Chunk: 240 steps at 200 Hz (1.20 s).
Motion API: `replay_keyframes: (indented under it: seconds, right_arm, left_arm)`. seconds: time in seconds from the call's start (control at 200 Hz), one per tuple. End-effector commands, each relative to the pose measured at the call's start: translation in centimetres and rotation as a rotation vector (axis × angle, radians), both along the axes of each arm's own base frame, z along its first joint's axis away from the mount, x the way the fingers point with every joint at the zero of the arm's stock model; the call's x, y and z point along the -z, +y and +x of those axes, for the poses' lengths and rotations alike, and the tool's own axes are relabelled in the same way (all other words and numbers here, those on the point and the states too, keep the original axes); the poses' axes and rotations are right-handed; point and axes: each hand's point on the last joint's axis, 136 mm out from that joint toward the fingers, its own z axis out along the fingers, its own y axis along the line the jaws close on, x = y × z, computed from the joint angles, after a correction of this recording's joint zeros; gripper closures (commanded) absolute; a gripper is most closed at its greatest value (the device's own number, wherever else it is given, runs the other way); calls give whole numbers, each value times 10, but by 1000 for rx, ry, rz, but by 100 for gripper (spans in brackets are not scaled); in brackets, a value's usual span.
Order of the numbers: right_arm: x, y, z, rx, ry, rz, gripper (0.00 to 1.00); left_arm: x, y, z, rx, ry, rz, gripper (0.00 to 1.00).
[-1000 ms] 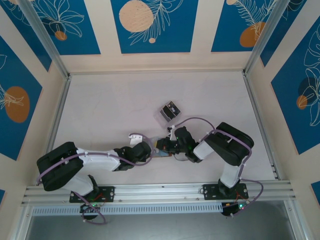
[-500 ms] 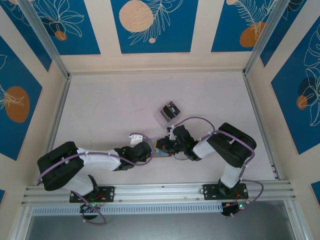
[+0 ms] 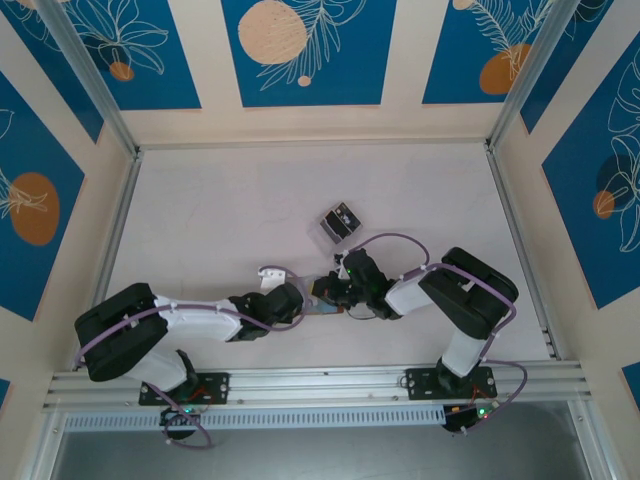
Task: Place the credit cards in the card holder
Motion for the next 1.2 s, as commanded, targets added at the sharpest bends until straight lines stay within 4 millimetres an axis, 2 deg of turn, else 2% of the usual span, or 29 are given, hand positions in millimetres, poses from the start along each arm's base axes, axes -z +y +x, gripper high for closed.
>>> replay_keyframes:
  seconds: [0.0, 0.35, 0.69, 1.03, 1.195]
  right_arm:
    - [91, -66, -66, 27, 305, -345, 100]
    - [93, -70, -67, 43, 334, -392, 100]
    - [107, -75, -75, 36, 355, -444, 100]
    - [114, -67, -77, -16, 333, -453, 100]
    - [111, -60, -80, -48, 295, -436, 99]
  left_arm:
    - [30, 2, -28, 77, 156, 44, 72]
    - [31, -2, -27, 87, 160, 50, 72]
    - [30, -3, -26, 95, 154, 53, 72]
    - [26, -1, -25, 96, 138, 56, 72]
    - [26, -1, -25, 96, 139, 51, 72]
